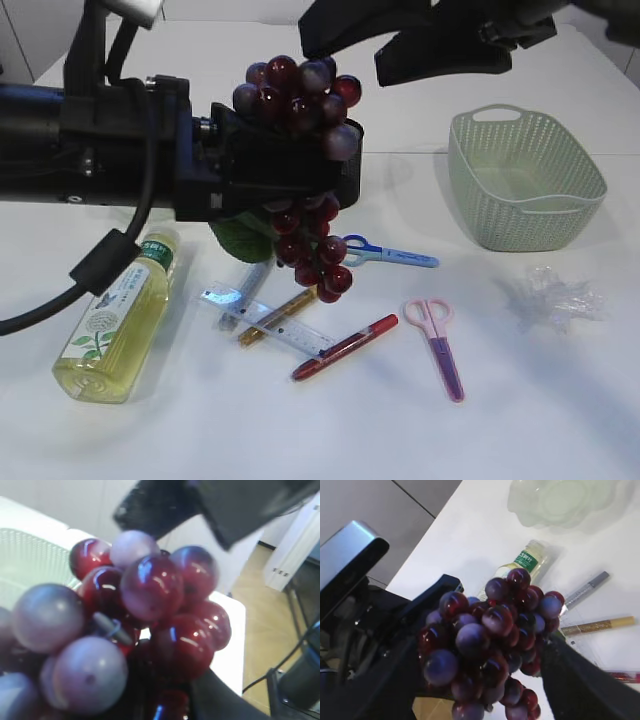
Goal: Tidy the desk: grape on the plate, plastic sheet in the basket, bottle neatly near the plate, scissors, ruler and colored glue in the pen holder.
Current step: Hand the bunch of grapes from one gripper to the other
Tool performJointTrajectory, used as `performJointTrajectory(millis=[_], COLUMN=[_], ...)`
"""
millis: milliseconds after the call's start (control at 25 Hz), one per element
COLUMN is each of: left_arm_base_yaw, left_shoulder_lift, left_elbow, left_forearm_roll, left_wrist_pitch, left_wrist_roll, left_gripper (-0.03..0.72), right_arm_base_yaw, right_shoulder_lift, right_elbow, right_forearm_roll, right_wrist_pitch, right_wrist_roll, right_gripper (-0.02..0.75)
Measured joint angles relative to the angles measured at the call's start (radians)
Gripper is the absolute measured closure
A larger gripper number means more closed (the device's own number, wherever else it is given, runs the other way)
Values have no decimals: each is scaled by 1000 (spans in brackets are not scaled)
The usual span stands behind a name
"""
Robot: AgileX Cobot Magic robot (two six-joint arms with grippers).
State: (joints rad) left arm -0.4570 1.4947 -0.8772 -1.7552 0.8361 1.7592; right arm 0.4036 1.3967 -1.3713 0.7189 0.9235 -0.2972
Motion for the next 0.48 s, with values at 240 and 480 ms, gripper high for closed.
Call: performJointTrajectory(millis=[240, 480], left_arm_base_yaw=[0, 0], left_shoulder_lift=[0, 0], left_elbow=[0, 0], left_forearm_roll=[60, 223], left_wrist_pitch=[-170, -423], left_wrist_roll=[-74, -214], left_gripper=[595, 596], right_arm_base_yaw=[0, 0], right_shoulder_lift=[0, 0], right_elbow=[0, 0], right_forearm_roll=[-81, -153], right_wrist_pitch=[38, 96], right_wrist_roll=[35, 85], right_gripper=[153, 153])
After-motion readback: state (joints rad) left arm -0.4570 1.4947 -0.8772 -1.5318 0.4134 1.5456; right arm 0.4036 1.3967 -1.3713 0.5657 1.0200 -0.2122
